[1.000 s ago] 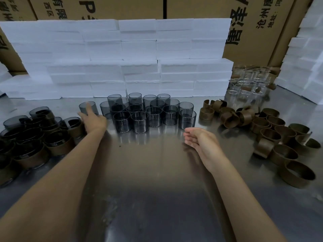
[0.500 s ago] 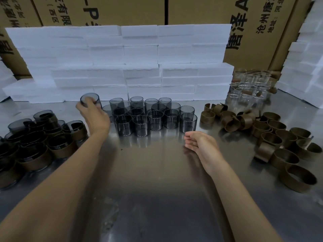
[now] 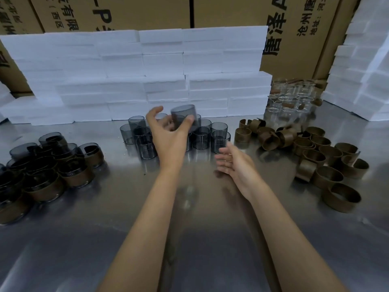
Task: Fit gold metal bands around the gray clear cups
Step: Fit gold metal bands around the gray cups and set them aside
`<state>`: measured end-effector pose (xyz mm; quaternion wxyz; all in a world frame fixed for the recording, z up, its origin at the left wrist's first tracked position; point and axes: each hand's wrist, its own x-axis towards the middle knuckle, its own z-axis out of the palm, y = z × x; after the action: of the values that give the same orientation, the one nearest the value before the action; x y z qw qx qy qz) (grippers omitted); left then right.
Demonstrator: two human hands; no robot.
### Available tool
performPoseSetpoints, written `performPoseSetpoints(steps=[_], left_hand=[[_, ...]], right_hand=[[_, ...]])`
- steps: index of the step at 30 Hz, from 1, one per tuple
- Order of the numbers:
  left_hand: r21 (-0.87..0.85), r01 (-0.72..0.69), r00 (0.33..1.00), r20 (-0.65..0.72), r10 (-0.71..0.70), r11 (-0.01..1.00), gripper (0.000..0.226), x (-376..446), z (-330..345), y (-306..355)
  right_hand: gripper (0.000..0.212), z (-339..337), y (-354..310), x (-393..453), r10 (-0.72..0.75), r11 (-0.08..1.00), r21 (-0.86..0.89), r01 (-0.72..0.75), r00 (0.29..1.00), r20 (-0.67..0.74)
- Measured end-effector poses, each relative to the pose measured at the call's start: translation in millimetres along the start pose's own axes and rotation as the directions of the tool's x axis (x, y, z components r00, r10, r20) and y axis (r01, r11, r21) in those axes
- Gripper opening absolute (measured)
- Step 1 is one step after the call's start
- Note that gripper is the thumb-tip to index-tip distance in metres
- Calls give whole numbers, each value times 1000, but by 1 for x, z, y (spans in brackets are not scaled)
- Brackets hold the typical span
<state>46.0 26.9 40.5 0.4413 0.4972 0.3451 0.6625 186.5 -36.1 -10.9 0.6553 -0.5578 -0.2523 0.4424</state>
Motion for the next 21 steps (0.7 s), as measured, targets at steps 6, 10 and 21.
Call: performPoseSetpoints(steps=[6, 10, 21], left_hand=[[-175, 440, 877, 296, -379, 881, 32, -28, 7, -25], [-188, 523, 792, 467, -393, 832, 47, -31, 2, -31], [42, 363, 862, 364, -352, 931, 29, -32, 1, -25]], right_hand=[[69, 7, -5, -8, -24, 999, 26, 20, 984, 179], [78, 9, -3, -15, -22, 978, 205, -45, 949, 315], [49, 13, 2, -9, -286, 956, -70, 286, 958, 7]])
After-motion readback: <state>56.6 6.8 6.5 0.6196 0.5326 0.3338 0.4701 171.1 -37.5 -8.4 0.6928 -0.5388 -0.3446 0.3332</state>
